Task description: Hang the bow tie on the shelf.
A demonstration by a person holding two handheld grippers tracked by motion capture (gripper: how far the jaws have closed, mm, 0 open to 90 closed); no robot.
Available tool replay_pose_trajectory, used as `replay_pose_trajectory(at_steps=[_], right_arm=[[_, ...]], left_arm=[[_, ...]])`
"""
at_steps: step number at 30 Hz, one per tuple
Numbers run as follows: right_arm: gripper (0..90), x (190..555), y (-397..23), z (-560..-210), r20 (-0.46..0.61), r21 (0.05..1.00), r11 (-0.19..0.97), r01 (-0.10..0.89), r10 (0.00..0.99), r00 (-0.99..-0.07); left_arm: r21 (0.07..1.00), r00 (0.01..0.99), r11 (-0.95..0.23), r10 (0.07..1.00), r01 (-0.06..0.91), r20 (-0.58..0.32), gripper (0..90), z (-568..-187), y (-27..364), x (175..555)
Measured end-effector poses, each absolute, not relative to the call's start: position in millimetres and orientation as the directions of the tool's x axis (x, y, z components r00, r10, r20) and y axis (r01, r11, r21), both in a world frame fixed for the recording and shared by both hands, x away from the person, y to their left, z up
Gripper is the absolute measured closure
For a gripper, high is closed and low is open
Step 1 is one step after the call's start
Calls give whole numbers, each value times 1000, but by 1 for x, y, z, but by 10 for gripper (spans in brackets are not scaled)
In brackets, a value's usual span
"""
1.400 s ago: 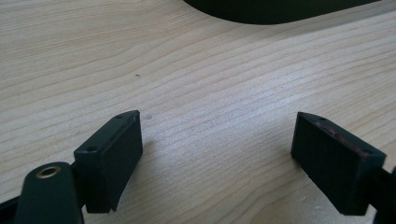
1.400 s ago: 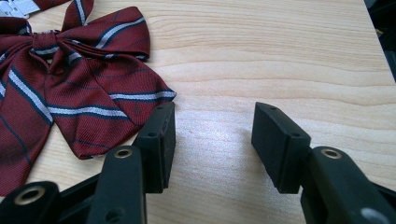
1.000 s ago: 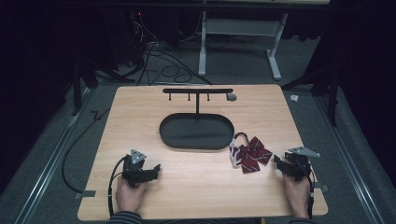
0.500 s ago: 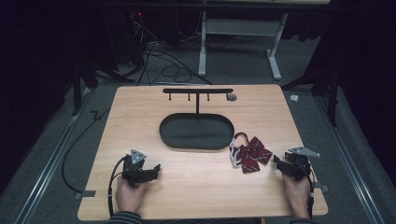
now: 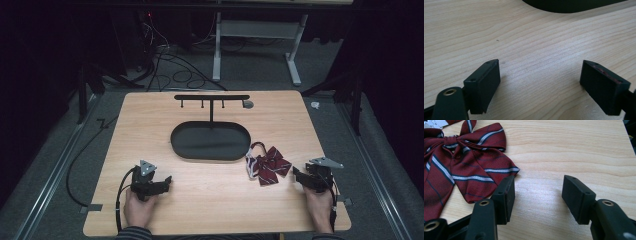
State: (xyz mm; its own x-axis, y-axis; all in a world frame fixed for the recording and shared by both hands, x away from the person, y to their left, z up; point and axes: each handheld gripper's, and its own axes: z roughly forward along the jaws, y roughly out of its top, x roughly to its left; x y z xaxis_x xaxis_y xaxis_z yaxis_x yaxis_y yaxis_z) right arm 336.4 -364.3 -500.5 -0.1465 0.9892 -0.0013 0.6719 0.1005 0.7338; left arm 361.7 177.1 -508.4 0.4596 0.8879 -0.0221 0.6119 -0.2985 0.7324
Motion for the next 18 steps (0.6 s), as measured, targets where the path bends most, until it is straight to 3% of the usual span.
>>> replay_pose_trajectory(at_steps=[18], right_arm=[[524,333,-365,-490,37,753,82,653,985,-166]], left_arm=[[732,460,-299,887,613,-23,169,-508,177,362]])
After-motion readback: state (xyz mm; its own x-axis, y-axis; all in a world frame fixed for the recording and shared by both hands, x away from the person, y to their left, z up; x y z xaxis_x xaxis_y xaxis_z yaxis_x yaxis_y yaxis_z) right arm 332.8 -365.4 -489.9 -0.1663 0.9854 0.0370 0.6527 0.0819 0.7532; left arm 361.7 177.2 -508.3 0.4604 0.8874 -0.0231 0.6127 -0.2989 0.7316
